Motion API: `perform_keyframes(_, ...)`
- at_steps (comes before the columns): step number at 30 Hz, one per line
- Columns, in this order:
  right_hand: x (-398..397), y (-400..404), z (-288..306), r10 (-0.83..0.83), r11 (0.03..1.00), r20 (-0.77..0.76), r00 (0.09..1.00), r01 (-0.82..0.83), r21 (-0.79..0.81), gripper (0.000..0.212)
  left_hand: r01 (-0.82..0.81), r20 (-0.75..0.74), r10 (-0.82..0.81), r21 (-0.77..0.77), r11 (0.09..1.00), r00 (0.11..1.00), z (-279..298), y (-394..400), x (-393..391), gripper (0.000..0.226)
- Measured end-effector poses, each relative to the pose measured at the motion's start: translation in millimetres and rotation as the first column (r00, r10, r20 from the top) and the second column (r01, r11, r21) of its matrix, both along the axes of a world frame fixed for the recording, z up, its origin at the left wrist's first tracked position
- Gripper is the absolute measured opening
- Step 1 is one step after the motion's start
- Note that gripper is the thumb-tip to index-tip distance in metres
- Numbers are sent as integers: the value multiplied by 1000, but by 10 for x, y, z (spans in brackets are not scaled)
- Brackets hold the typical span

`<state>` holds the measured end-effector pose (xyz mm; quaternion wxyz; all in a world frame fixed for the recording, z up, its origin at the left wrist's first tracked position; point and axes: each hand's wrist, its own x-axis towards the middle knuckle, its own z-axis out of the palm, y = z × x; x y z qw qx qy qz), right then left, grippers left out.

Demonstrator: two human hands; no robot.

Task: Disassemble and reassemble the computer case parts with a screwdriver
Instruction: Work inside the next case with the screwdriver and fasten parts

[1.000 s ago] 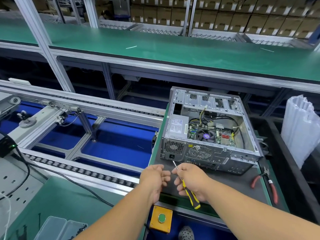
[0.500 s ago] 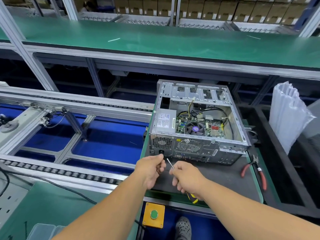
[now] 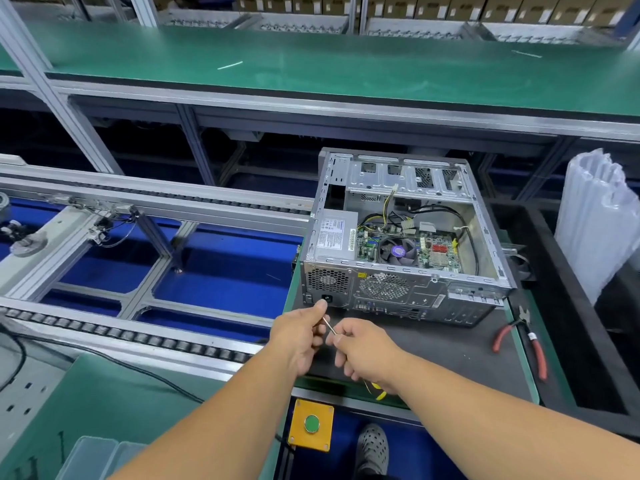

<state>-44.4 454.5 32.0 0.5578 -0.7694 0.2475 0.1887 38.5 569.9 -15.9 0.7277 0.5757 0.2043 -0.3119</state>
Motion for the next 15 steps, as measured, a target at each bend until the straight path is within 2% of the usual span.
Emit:
perform_keyframes(5,70,64,-96,-55,995,-13,998,56,80,21,-10,-17,10,27,1000,1000,-76,35,51,26)
perform_keyframes(10,204,229,-246,-225,935,-77,971,237,262,15,-10,-41,12,55,998,999,-147,19,208,27)
perform_keyframes(15,452,319,-359,-322,887,-139,937,350,301,16,50,-70,-42,122,991,997,-158,50,432,26)
